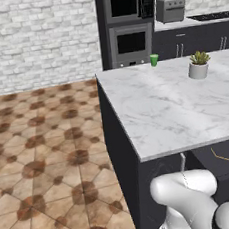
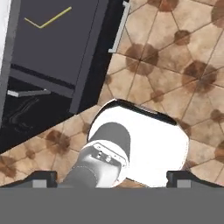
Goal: Pick up the straw from the right drawer and put it inside the smoothie cup.
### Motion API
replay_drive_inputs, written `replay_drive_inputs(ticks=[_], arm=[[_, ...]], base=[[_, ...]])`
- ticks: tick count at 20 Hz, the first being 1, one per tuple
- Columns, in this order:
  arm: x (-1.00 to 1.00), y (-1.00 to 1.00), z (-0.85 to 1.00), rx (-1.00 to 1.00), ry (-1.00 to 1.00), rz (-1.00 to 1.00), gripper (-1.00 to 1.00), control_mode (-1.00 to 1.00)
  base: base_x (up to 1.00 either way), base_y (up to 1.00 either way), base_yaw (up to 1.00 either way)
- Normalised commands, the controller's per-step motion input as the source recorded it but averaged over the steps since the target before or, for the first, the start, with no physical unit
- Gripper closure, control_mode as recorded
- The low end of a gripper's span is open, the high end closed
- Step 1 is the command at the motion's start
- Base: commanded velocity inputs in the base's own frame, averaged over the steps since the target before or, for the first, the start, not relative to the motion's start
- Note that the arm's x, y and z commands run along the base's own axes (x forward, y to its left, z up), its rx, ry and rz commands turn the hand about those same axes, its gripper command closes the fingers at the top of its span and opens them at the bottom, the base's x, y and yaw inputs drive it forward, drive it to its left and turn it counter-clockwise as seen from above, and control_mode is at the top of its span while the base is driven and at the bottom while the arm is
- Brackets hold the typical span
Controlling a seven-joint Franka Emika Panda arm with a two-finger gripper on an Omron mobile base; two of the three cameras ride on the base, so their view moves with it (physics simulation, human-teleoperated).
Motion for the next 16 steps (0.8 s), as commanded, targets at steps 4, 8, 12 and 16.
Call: replay_drive_inputs(ticks=[4,8,12,16], arm=[[0.01,-1.00,-0.84,0.05,0.17,-0.57,-1.00,-1.00],[0.28,-0.84,-0.99,0.02,0.14,-0.48,-1.00,-1.00],[0.73,-0.50,-0.95,-0.03,0.08,-0.37,-1.00,-1.00],[0.61,-0.40,-0.31,-0.01,0.02,-0.07,-1.00,-1.00]], base=[[0.00,0.00,0.00],[0.00,0.00,0.00],[0.00,0.00,0.00],[0.00,0.00,0.00]])
